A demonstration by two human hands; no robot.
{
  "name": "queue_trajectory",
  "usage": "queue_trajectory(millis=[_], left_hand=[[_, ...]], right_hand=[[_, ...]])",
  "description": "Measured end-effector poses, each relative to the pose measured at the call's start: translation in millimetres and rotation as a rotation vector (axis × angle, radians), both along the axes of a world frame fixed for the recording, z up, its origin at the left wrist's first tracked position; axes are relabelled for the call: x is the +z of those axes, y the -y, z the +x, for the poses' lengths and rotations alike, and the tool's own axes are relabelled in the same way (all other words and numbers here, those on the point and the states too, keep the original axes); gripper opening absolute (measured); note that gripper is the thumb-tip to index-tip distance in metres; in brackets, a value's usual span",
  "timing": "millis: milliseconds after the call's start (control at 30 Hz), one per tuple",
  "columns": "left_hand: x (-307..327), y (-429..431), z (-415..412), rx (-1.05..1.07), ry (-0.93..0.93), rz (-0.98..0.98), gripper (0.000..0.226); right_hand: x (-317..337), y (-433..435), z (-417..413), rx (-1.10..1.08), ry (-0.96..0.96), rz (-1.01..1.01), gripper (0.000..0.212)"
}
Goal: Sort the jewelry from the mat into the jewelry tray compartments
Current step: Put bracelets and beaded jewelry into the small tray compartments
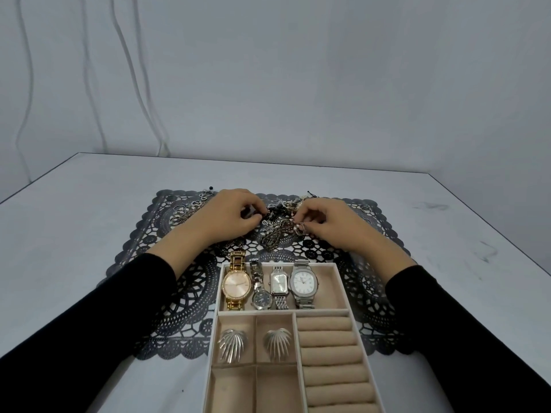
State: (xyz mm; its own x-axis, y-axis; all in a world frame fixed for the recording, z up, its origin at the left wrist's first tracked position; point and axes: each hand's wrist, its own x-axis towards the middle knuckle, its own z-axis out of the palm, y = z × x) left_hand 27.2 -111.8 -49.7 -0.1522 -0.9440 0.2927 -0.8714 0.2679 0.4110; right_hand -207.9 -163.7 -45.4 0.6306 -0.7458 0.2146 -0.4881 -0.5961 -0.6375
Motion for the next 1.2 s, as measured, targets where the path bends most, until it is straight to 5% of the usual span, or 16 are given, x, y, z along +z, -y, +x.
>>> queue_trajectory(millis=[267,500,867,1200], left_hand=[[1.0,1.1,0.2,-0.015,0.013,0.019,0.004],[4.2,-1.0,-2.6,0.009,-0.13,-0.022,0.009],[21.9,-7.7,-11.2,0.049,-0.486,-0.18,0.007],[36.5,-16.6,-11.3,0.028,-0.549,-0.216,0.006]], right_hand=[[11.6,-11.2,-0.2,0.006,0.017,0.042,0.02],[4.4,-12.4,16.9,0.039,-0.141,-0.16,0.014],[8.3,-13.7,12.2,-0.097,0.201,-0.046,0.007],[24.6,-15.7,7.2,-0.111,0.456,0.016,0.006]])
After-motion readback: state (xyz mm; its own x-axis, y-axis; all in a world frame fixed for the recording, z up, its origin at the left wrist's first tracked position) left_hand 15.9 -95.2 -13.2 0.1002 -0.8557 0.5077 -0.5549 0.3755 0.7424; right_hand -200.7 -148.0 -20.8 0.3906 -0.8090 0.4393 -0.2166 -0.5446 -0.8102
